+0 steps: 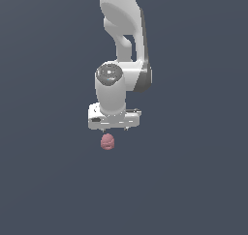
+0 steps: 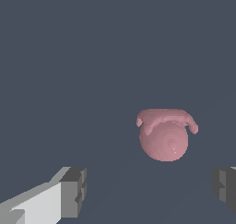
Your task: Pick up the object and move it to a goal position.
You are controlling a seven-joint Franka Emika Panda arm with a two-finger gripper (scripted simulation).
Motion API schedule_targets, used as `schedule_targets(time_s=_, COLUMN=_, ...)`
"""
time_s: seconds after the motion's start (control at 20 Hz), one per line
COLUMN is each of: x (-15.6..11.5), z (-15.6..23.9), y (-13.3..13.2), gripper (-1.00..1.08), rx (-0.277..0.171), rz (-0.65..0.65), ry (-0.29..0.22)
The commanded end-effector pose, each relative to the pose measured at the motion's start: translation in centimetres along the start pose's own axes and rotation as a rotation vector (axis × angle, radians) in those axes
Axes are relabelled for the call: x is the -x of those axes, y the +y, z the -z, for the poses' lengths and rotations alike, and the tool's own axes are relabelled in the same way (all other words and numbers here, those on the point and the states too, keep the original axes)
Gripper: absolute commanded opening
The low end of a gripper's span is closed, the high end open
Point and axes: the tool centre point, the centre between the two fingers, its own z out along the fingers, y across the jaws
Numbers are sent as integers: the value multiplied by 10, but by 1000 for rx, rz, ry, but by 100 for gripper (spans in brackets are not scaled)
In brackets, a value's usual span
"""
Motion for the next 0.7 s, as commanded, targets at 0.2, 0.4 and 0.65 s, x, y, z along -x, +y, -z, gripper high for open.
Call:
schedule_targets(time_s=0.2, x=-7, z=-30, y=32, gripper=100, rx=-2, rz=19, ry=6)
schedule_targets(time_s=0.4, x=-9, z=-38, y=41, gripper=100, rx=-3, rz=23, ry=7)
schedule_targets(time_s=0.65, x=-8, z=-40, y=41, gripper=100, rx=-2, rz=22, ry=6)
